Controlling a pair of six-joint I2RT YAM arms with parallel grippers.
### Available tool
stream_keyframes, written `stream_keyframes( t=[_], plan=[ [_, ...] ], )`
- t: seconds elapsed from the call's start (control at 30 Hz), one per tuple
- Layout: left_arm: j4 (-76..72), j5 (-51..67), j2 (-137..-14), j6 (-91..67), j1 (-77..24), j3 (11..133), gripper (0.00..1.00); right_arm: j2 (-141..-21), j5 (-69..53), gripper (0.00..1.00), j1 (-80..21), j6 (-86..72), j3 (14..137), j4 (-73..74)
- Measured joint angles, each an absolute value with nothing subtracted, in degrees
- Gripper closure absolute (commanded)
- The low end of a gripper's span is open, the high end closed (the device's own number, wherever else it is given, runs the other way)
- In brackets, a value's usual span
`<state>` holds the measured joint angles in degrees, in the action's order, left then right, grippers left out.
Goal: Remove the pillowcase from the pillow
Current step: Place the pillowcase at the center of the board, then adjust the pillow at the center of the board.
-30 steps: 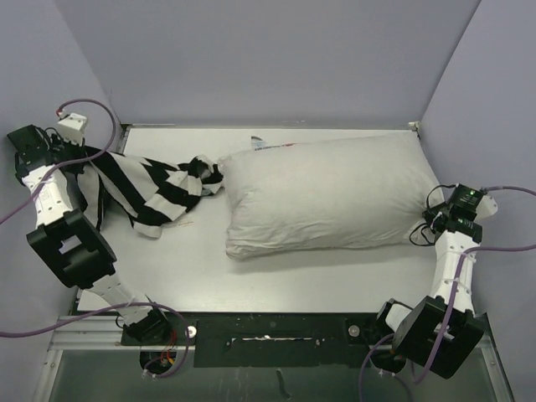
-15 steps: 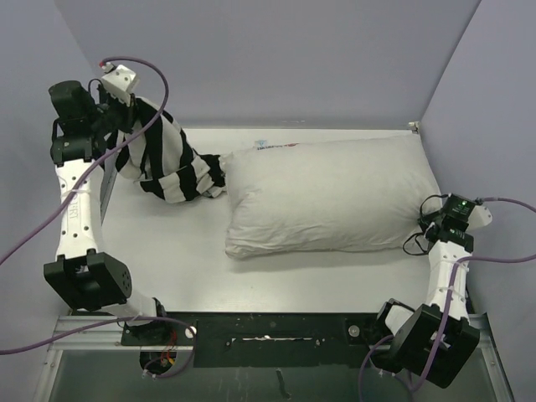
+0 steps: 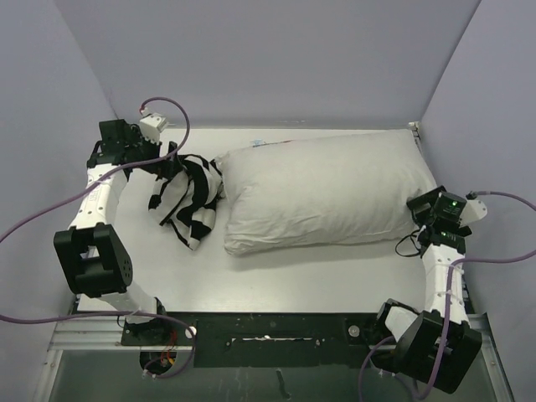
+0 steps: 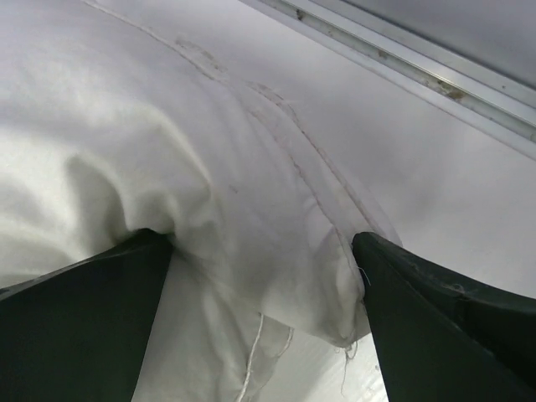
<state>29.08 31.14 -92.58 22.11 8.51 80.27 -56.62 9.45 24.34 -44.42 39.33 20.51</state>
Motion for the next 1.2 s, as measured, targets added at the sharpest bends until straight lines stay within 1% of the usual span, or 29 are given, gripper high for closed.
stream_keyframes(
  t=[0.23, 0.33, 0.4, 0.53, 0.63, 0.73, 0.83, 1.07, 1.2],
  plan=[
    [28.5, 32.6, -92.8, 16.0, 9.4, 80.8, 0.02, -55.7, 17.0, 0.02, 16.5, -40.2, 33.1, 8.3],
    [24.9, 32.8, -92.8, 12.5, 10.8, 79.4, 0.02, -55.0, 19.9, 0.02, 13.8, -37.0, 28.9, 1.3],
    [20.6, 33.2, -92.8, 9.9, 11.8, 76.4, 0.02, -56.3, 21.0, 0.02, 13.0, -34.7, 28.2, -1.4],
    [8.1, 32.9, -92.6, 4.9, 12.8, 64.0, 0.02, -60.8, 21.5, 0.02, 12.2, -31.1, 28.0, -7.9],
    [-1.3, 32.4, -92.6, 1.2, 12.7, 53.4, 0.02, -62.9, 21.8, 0.02, 10.9, -27.2, 25.5, -16.0],
    [-14.3, 31.8, -92.9, -2.2, 12.4, 43.9, 0.02, -65.4, 23.4, 0.02, 8.1, -22.2, 23.7, -22.8],
    [-23.2, 31.2, -93.6, -4.6, 12.3, 38.9, 0.02, -68.7, 25.1, 0.02, 5.0, -17.1, 22.0, -30.9],
    [-51.8, 29.8, -97.5, -5.4, 11.9, 27.9, 0.02, -77.5, 25.6, 0.02, 1.5, -12.3, 18.5, -46.6],
    [-53.9, 29.6, -97.2, -5.8, 13.4, 26.2, 0.02, -81.5, 26.1, 0.02, 1.0, -11.4, 15.5, -55.2]
  ],
)
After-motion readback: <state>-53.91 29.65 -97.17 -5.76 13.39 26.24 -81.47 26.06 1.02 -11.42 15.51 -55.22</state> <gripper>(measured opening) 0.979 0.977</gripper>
